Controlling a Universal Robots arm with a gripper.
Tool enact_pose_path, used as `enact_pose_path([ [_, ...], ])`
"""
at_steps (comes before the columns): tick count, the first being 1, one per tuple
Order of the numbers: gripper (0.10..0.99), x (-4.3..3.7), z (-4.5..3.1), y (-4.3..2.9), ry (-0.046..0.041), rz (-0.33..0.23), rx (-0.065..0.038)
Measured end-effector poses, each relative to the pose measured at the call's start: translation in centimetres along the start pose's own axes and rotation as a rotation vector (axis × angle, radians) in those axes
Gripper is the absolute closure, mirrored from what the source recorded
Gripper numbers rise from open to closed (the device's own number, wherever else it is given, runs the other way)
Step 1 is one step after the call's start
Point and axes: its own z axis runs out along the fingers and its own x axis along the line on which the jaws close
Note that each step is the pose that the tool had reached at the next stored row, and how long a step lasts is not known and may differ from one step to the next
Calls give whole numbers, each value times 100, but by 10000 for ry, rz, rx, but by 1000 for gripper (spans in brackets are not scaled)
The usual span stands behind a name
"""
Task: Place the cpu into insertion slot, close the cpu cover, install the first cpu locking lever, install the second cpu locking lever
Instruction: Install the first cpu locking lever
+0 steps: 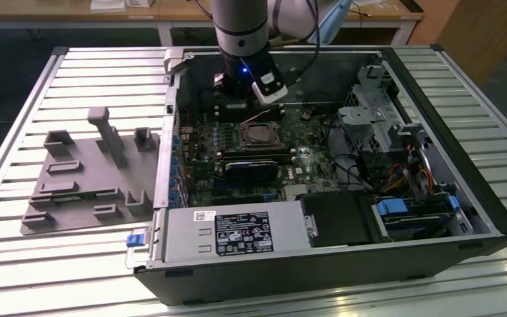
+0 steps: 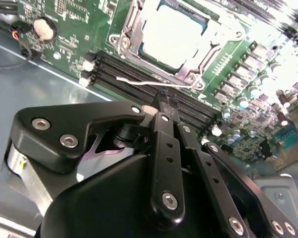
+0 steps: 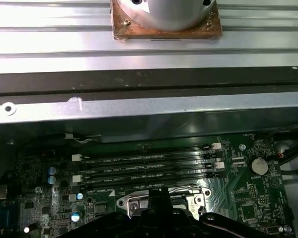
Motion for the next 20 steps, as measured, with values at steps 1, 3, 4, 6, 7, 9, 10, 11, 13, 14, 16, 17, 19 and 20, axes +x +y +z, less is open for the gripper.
enact_pose_path([
  [1,984,1,4,-1,-43,2,34],
  [3,984,2,18,-4,-124,9,67],
  [4,984,3,26,-6,-160,14,72],
  [6,984,5,45,-11,-222,21,80],
  [7,984,7,52,-12,-243,24,90],
  [9,984,9,74,-17,-261,29,98],
  [10,984,10,87,-20,-265,37,99],
  [11,984,12,97,-23,-268,44,100],
  [13,984,13,117,-27,-273,62,104],
  [14,984,13,125,-28,-275,70,107],
  [16,984,13,136,-24,-279,78,117],
  [17,984,11,141,-21,-280,83,124],
  [19,984,4,152,-15,-285,97,139],
  [20,984,-3,158,-13,-288,109,144],
])
